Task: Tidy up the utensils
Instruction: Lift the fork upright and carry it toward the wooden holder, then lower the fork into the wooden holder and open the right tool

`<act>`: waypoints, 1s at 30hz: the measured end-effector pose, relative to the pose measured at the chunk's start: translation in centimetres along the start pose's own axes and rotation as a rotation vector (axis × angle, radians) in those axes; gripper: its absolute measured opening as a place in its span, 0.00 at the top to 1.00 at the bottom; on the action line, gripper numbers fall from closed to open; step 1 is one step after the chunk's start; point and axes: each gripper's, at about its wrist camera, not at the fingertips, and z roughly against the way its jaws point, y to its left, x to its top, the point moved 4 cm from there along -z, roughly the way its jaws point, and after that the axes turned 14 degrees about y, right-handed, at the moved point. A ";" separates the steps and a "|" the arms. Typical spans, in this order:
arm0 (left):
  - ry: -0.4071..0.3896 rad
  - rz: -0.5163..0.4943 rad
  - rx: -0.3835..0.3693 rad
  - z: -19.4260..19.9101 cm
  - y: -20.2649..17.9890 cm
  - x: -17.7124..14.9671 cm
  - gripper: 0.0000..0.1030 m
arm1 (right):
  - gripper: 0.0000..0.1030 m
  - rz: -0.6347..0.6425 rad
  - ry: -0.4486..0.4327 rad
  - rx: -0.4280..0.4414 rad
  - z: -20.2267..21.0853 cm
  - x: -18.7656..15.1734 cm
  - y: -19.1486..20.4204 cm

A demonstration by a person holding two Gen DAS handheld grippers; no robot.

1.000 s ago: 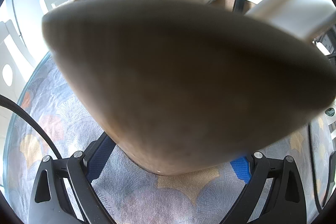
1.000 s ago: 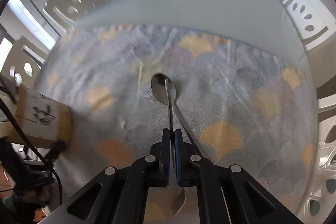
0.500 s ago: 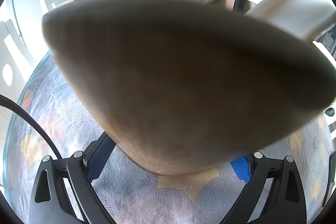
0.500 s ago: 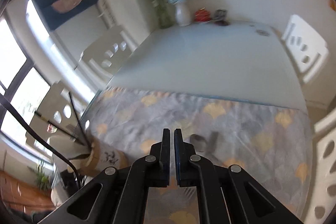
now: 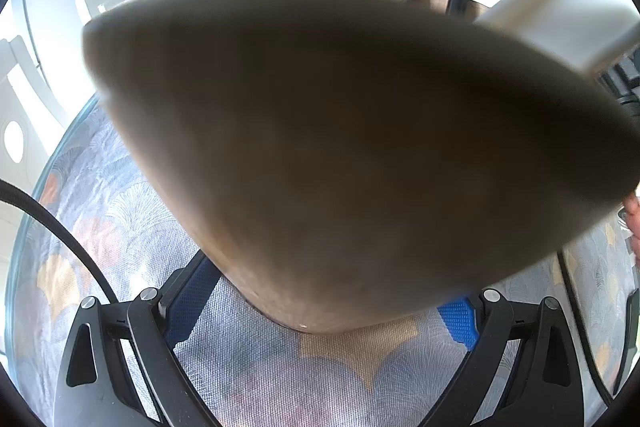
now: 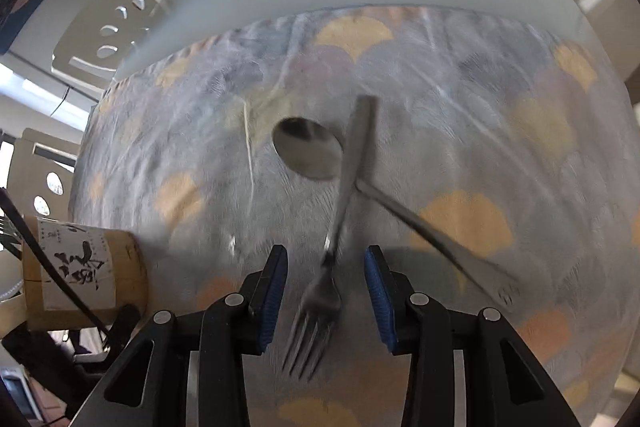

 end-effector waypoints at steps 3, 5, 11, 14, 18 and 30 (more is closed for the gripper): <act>0.000 0.000 0.000 0.0 0.0 0.0 0.05 | 0.73 0.081 -0.040 -0.161 -0.9 0.9 1.7; 0.000 0.000 0.000 0.0 0.0 0.0 0.05 | 0.91 0.149 -0.063 -0.231 -1.0 1.3 2.9; 0.000 0.000 0.000 0.0 0.0 0.0 0.05 | 0.95 0.180 -0.137 -0.053 2.2 -0.3 3.8; 0.001 0.000 0.000 0.0 0.0 0.0 0.05 | 0.95 0.190 -0.181 0.034 5.1 -1.9 4.1; 0.001 0.000 -0.001 0.0 0.0 0.0 0.05 | 0.95 0.191 -0.225 0.122 8.0 -3.5 5.0; 0.001 0.000 -0.001 0.1 0.0 0.0 0.05 | 0.95 0.352 -0.341 0.408 18.1 -5.3 12.8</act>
